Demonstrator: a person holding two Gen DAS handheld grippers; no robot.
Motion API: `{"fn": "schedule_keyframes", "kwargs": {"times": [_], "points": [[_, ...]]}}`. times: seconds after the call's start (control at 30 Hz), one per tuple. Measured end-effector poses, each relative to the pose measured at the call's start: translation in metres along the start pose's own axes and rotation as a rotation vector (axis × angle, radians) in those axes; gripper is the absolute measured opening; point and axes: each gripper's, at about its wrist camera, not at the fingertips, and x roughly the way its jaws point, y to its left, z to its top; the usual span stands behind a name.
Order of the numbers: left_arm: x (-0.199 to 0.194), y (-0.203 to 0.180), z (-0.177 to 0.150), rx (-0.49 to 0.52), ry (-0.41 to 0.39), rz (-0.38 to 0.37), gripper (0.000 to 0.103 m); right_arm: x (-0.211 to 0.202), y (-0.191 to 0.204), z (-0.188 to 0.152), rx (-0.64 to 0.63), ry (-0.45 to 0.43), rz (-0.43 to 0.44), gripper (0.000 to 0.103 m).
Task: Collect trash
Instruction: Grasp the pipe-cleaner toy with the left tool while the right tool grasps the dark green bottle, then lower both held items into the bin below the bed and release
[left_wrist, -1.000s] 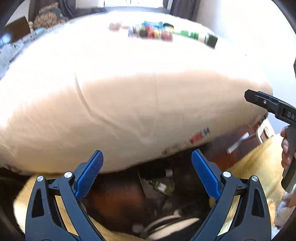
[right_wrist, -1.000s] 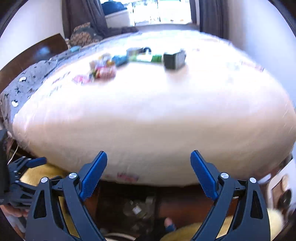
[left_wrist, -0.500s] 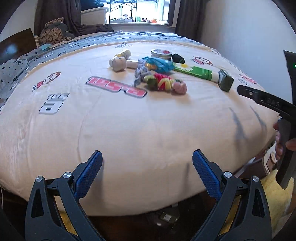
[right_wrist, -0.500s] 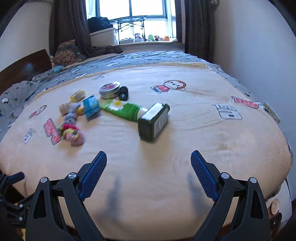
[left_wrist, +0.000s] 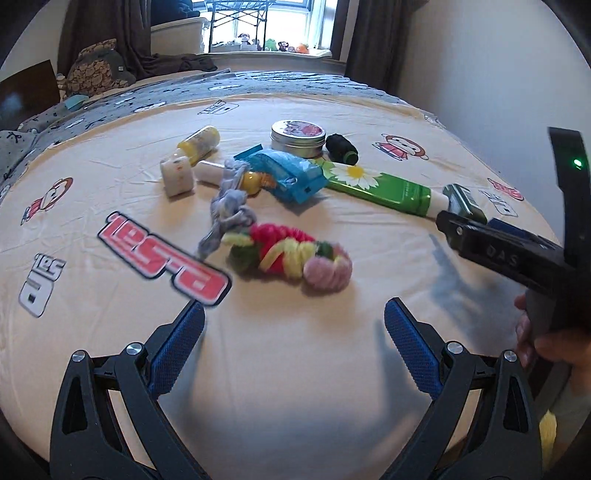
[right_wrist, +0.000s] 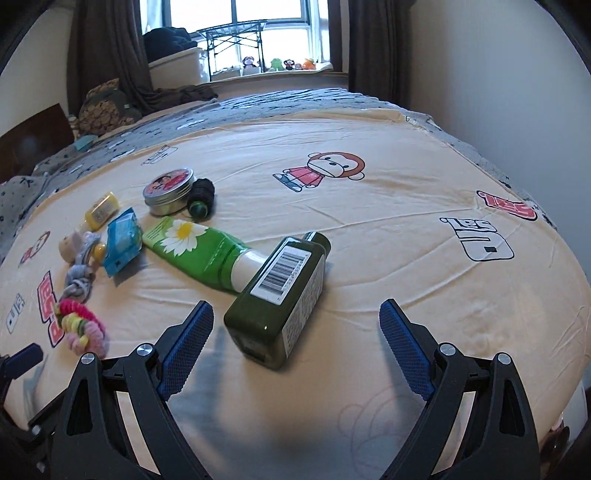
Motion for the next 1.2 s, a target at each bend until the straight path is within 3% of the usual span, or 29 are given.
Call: {"fn": "schedule_keyframes", "kwargs": {"times": [0.17,0.33,0.4,0.57,0.7,0.93,1.2], "points": [[0.022,-0.002,0.017,-0.03,0.017,0.035,0.093,0.005,-0.014,0.002,0.029,0.02,-0.004,0.089],[0.035,0.002,0.025,-0.062,0.026,0.049,0.092,0.006,-0.025,0.004,0.048,0.024,-0.027,0.068],[0.037,0.002,0.027,-0.063,0.023,0.06,0.082,0.01,-0.028,0.006,0.062,0.032,-0.007,0.066],[0.039,0.002,0.031,-0.058,0.029,0.077,0.07,0.021,-0.023,0.013,0.047,0.026,0.006,0.066],[0.036,0.004,0.028,-0.045,0.026,0.072,0.068,0.023,-0.016,0.009,-0.005,0.035,0.018,0.027],[0.014,0.007,0.008,0.006,0.018,0.048,0.067,0.002,-0.012,-0.007,-0.066,0.05,0.038,0.027],[-0.032,0.012,-0.026,0.036,-0.001,0.025,0.067,-0.055,0.001,-0.04,-0.12,0.018,0.13,0.027]]}}
